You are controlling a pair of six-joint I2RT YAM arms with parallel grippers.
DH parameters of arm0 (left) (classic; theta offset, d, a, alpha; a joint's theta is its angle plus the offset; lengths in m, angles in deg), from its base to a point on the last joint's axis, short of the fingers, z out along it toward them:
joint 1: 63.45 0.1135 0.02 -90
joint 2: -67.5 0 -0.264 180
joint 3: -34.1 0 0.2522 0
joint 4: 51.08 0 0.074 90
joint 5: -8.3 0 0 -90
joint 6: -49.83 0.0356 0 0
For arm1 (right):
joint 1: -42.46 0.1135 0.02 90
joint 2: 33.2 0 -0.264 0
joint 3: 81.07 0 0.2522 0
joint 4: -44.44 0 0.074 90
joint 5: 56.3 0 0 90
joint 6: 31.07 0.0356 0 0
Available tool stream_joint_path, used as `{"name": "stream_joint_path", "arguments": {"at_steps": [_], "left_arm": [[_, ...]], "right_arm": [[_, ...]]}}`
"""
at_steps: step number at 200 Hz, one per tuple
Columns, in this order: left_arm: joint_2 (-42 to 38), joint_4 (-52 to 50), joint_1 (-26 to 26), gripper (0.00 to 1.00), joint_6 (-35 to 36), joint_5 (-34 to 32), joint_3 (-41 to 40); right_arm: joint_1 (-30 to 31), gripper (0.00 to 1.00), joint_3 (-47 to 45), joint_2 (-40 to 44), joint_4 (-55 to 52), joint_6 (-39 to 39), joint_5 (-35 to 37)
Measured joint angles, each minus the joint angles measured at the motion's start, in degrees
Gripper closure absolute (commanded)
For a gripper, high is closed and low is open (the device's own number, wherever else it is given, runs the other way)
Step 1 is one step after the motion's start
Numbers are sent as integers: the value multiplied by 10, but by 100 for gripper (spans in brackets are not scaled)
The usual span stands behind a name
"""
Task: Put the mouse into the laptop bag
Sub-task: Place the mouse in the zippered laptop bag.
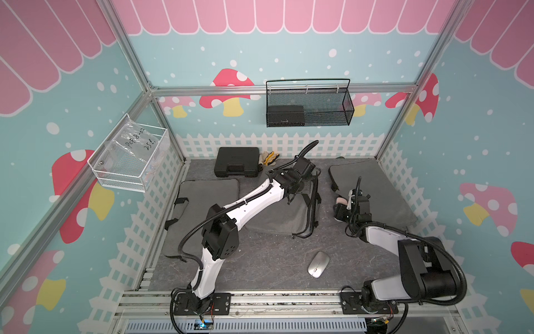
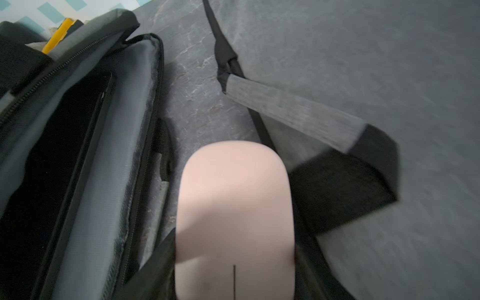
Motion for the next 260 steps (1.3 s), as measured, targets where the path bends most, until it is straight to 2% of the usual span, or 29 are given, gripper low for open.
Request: {"name": "stream_joint_path", "arguments": {"at_steps": [35,70,113,159,194,224,260], "left_arm": [[-2,-1,0,100,2,9,0],[-12,-3,0,100,2,15,0],[-29,-3,0,100,1,37,0],[-31,-3,1,100,-1,64,0],[-38,0,4,100,-3,73,-12],[-49,5,4,100,-3,77,-21],[-57,11,4,100,-3,77,-28]], "right_arm": [[15,57,79,-83,5,2,-53],[37,56,169,-134,9,2,-93],[38,53,283,-248,11,9,-135],[39,50,351,-333,3,22,-177],[45,44,379,-336,0,31,-181],[53,27,397,-338,-3,45,-176],[60,17,405,-339,-5,54,-158]]}}
